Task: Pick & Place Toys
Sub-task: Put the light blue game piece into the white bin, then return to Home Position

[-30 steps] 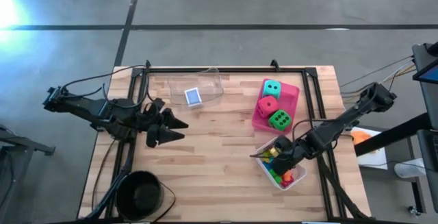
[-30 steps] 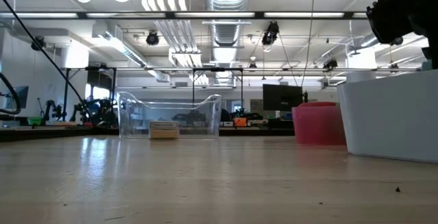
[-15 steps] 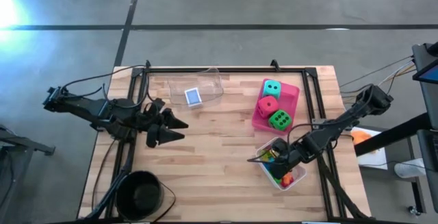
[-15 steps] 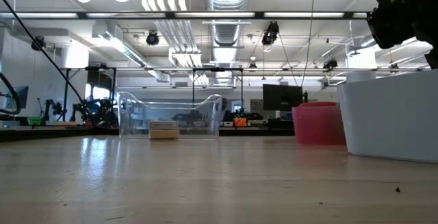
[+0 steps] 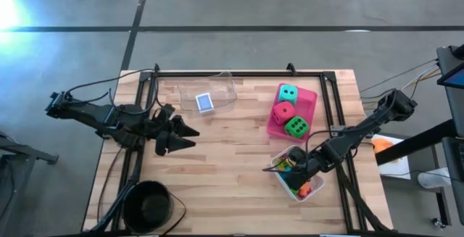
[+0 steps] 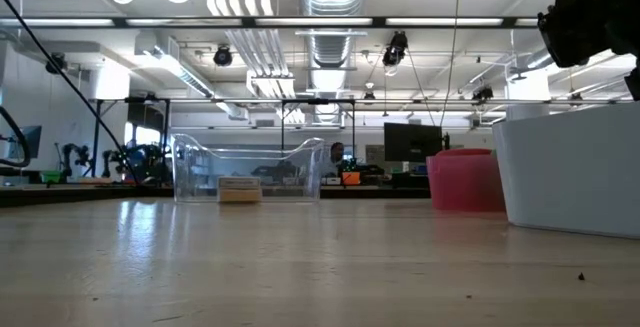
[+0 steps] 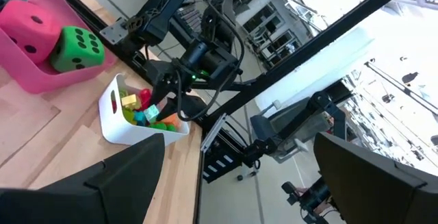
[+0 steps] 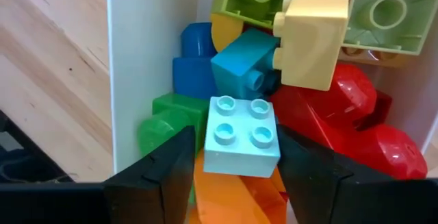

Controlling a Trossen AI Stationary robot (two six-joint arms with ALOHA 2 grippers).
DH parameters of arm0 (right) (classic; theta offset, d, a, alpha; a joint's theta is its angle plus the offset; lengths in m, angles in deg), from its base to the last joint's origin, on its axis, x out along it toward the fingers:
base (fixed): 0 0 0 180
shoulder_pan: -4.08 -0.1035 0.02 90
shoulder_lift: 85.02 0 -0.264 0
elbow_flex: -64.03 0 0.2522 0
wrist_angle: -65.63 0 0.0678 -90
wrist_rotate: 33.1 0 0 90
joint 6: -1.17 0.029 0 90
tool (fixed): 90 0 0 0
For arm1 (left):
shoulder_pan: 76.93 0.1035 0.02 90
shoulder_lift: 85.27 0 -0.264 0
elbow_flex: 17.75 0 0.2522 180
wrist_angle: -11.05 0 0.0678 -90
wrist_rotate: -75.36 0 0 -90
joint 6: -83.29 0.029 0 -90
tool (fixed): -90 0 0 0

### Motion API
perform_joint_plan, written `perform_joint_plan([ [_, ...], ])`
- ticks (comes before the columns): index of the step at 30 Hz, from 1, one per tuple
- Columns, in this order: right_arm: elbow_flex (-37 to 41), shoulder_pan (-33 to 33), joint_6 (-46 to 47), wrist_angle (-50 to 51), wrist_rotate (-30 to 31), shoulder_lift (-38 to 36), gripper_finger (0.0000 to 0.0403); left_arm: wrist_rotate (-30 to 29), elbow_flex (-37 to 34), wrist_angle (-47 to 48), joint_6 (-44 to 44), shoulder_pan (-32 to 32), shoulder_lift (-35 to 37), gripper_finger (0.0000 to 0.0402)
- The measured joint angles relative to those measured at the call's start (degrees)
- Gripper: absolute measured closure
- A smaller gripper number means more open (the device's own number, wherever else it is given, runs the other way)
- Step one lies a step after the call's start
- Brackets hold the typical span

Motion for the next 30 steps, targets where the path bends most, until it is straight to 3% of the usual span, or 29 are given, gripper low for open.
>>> perform_joint_plan([
  [11,-3.91,0.0,-1.64,0.62,-0.72,-0.17,0.0124,0.0,0.0,4.28,0.0,0.0,-0.02,0.0022],
  [18,-10.79,0.0,-4.03,11.0,0.62,-0.22,0.0102,0.0,0.0,5.88,-0.96,0.02,-0.02,0.0022],
  [23,-15.91,0.0,-6.21,18.98,0.7,-0.23,0.013,-0.01,0.0,5.87,-1.07,0.07,-0.02,0.0022],
  [30,-20.9,0.0,-12.53,23.26,3.86,-0.32,0.0228,-0.51,0.0,5.86,-2.79,0.07,-0.02,0.0022],
])
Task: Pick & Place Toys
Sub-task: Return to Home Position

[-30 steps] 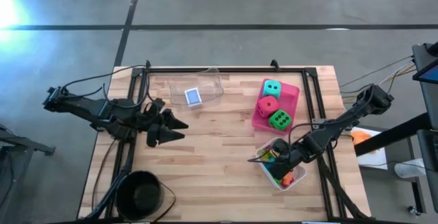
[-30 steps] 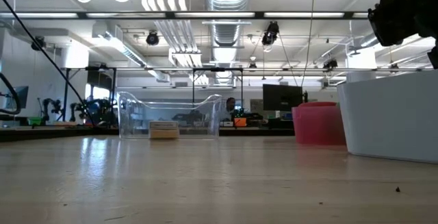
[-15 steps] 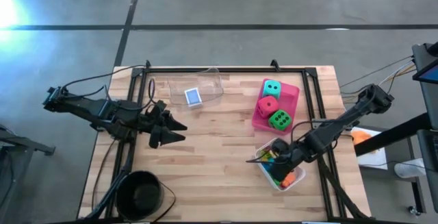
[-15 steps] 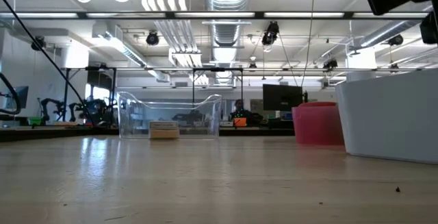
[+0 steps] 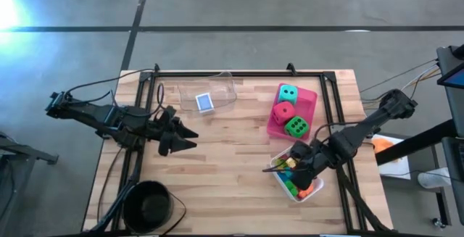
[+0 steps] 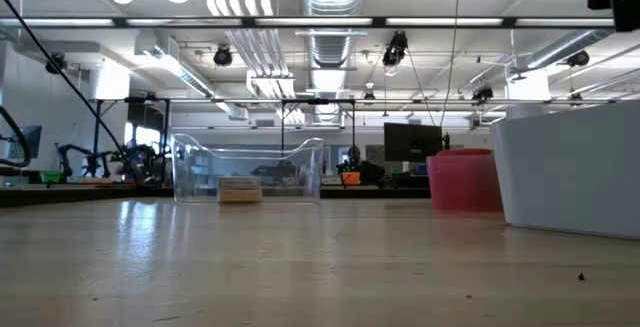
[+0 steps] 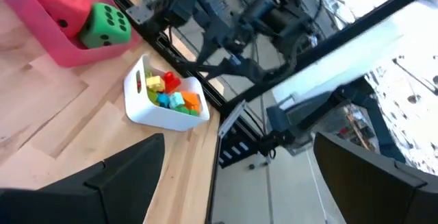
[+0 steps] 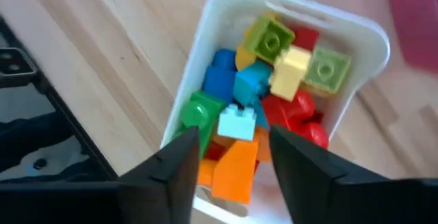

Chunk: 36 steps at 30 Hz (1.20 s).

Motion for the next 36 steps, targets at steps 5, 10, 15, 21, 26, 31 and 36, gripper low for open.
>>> perform_joint_plan([
  [5,-2.63,-0.14,-4.86,-0.09,4.4,-0.74,0.0295,-2.31,0.0,-2.91,0.19,0.02,0.0,0.0022],
  [10,-4.65,-1.72,-8.43,-0.26,12.54,-4.14,0.0351,-3.0,0.0,-6.75,2.53,0.02,0.0,0.0022],
  [15,-5.26,-4.37,-11.88,-0.31,20.26,-8.04,0.0388,-6.57,0.0,-7.52,2.79,0.09,-0.15,0.0022],
  [21,-5.57,-5.53,-18.51,-0.49,21.39,-11.67,0.0394,-10.46,0.0,-6.86,-3.02,0.09,-0.84,0.0026],
  [26,-6.1,-5.54,-21.93,-0.57,22.53,-14.01,0.0394,-10.26,0.02,-14.64,-0.03,-0.04,-4.03,0.0095],
  [31,-6.53,-5.66,-26.72,-0.2,22.42,-17.12,0.0394,-10.21,0.2,-19.62,5.22,-0.04,-7.48,0.0243],
  [36,-6.3,-5.64,-28.41,0.86,17.87,-20.53,0.0394,-10.27,0.08,-16.04,7.72,0.2,-6.91,0.0374],
])
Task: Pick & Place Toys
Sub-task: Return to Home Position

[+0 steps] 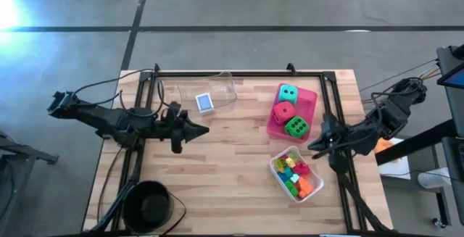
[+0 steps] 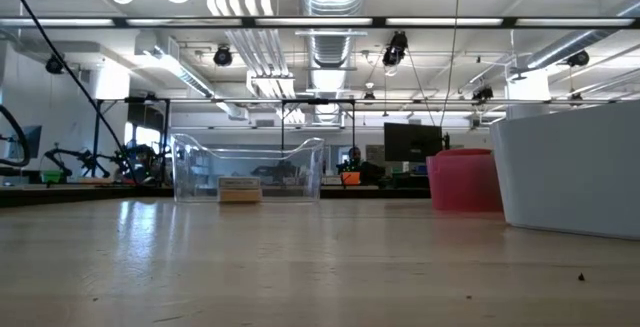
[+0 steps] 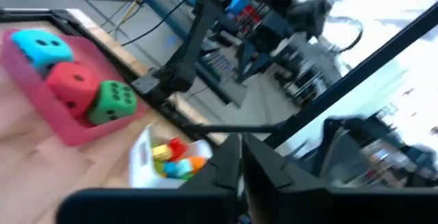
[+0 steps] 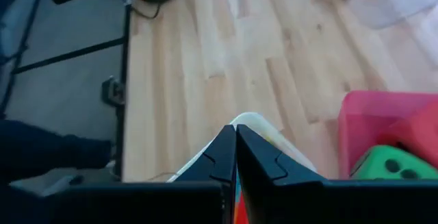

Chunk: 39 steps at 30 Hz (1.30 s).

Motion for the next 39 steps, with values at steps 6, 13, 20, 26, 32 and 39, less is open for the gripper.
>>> perform_joint_plan([
  [6,1.08,-0.1,-0.04,-0.75,1.75,-2.41,0.0394,-0.09,-0.02,5.92,10.76,0.02,1.68,0.0381],
  [13,4.82,-0.08,-11.76,-17.61,3.08,-8.89,0.0394,-4.3,-0.1,11.7,29.12,0.03,5.34,0.0369],
  [20,12.51,-0.07,-19.65,-31.4,3.11,-18.55,0.0394,-13.87,-0.12,25.09,30.27,0.1,13.72,0.0369],
  [26,19.47,-0.04,-18.62,-34.51,4.37,-25.43,0.0394,-13.7,-0.19,28.48,31.97,0.08,16.35,0.0369],
  [32,27.2,0.35,-20.99,-41.36,-0.13,-30.28,0.0394,-13.49,-4.13,25.01,35.63,0.77,19.73,0.0369],
  [39,31.67,5.92,-28.53,-48.28,-0.15,-31.86,0.0394,-7.49,-16.95,12.14,35.87,7.52,31.3,0.0369],
])
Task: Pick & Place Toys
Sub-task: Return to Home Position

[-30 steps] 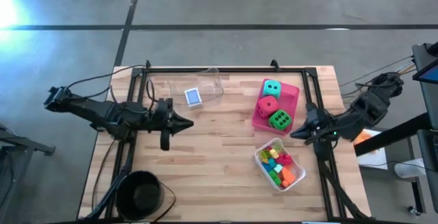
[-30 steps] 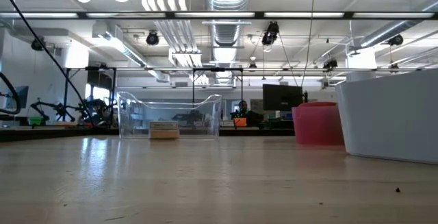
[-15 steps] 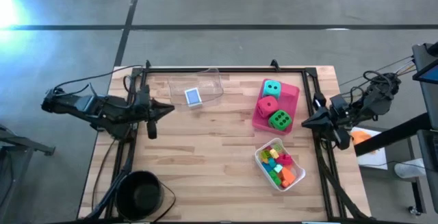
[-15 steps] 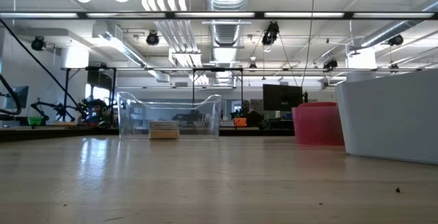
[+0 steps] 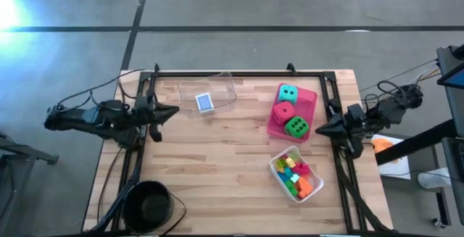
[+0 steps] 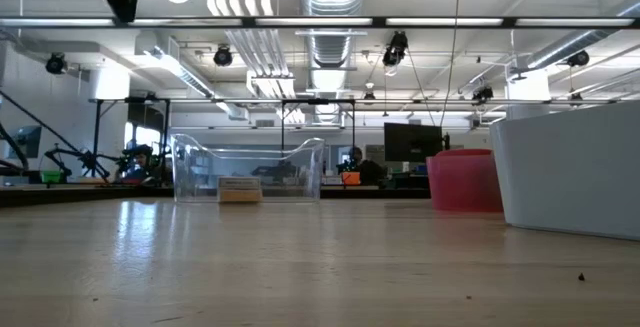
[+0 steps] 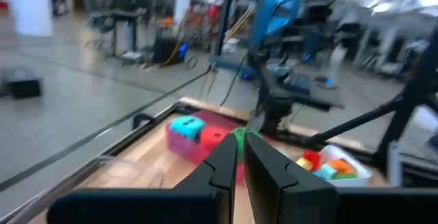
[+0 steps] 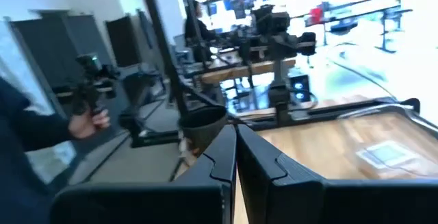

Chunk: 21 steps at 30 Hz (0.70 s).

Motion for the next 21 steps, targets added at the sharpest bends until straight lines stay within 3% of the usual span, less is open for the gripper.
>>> perform_joint_plan([
  [9,3.96,12.05,-0.03,-1.82,-14.68,-0.59,0.0394,13.08,-10.92,-3.36,-4.02,12.24,8.96,0.0369],
  [15,6.77,18.62,-0.41,-4.39,-22.27,-1.71,0.0394,14.47,-13.55,-3.21,-4.41,15.25,11.38,0.0369],
  [21,10.97,20.5,1.95,-2.86,-21.64,-5.88,0.0394,14.45,-16.49,-0.22,-5.98,15.25,12.42,0.0369],
])
